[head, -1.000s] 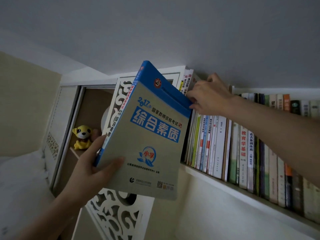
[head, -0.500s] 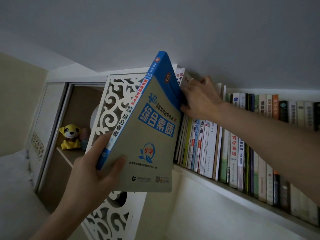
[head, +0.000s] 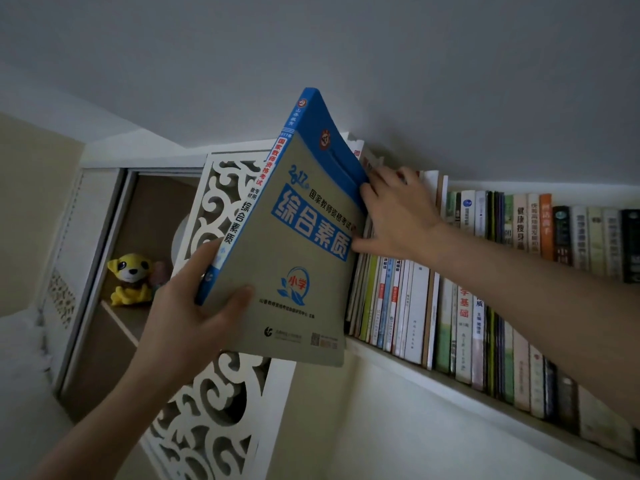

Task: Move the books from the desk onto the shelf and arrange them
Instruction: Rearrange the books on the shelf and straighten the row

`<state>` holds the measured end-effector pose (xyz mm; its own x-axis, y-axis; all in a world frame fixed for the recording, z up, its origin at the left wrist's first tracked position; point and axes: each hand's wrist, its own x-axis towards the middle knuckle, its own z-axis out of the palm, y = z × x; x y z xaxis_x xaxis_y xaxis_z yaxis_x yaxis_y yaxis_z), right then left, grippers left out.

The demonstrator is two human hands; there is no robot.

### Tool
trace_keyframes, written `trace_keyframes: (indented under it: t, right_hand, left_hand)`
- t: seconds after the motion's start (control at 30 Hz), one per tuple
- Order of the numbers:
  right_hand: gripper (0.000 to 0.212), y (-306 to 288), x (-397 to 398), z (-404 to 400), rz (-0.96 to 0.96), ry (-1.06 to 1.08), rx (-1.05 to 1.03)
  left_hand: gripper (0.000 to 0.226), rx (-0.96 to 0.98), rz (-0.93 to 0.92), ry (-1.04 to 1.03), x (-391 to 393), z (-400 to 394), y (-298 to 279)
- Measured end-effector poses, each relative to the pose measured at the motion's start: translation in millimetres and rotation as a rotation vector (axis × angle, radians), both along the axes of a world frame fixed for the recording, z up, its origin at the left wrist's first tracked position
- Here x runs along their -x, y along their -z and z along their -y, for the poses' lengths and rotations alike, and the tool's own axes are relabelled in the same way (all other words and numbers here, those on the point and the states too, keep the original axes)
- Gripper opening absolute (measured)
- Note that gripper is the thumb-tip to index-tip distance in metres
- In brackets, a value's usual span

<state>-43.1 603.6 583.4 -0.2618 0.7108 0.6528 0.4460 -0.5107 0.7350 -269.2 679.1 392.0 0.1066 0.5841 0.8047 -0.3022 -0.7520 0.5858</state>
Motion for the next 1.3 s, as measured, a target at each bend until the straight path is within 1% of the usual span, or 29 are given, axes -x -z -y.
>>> trace_keyframes:
  t: [0.07,0.17,0.4,0.47,0.53,0.63,0.77,0.9,0.97,1.07,1.13,1.17,1.23,1.3]
  right_hand:
    - [0.085,4,3,1,-0.019,0.031,-0.018]
    - [0.083,12,7,2,-0.050,0.051,-0.058]
    - [0.066,28,5,4,-0.099,-0.025,-0.093]
    - [0.064,30,5,4,-0.105,-0.032,-0.094]
    - [0.070,30,4,5,-0.110,-0.015,-0.082]
    - [0.090,32,1,6,-0.108,0.053,-0.053]
    - [0.114,33,-1,16,-0.094,0.113,0.012]
    - [0.123,32,-6,21,-0.080,0.130,0.057]
    - [0.125,31,-6,19,-0.095,0.116,0.048]
    - [0.125,32,-6,19,-0.090,0.124,0.035]
    - [0.121,31,-6,19,-0.085,0.114,0.035]
    - [0.120,30,-6,19,-0.088,0.107,0.037]
    - [0.117,28,-6,18,-0.101,0.096,0.036]
    - [0.118,29,-6,18,-0.111,0.092,0.036]
  left_hand:
    - [0.043,0.022,-0.007,0.021,-2,-4,-3]
    - [0.042,0.013,-0.022,-0.003,-6,-6,-7]
    - [0.046,-0.034,-0.053,-0.055,-14,-12,-44]
    - [0.046,-0.020,-0.039,-0.046,-21,-13,-47]
    - [0.045,-0.004,-0.013,-0.038,-32,-13,-42]
    - [0.041,-0.031,0.002,-0.058,-59,-6,-32]
    - [0.051,-0.049,-0.096,-0.029,-99,-1,-13]
    - [0.054,-0.028,-0.109,-0.021,-112,-11,-2]
    - [0.054,-0.065,-0.121,-0.040,-116,-15,-7]
    - [0.055,-0.141,-0.233,-0.153,-129,-13,-20]
    - [0.052,-0.197,-0.341,-0.295,-130,-10,-22]
    - [0.054,-0.214,-0.362,-0.392,-126,-7,-23]
    - [0.062,-0.291,-0.283,-0.548,-119,-8,-22]
    - [0.061,-0.438,-0.152,-0.579,-120,-12,-29]
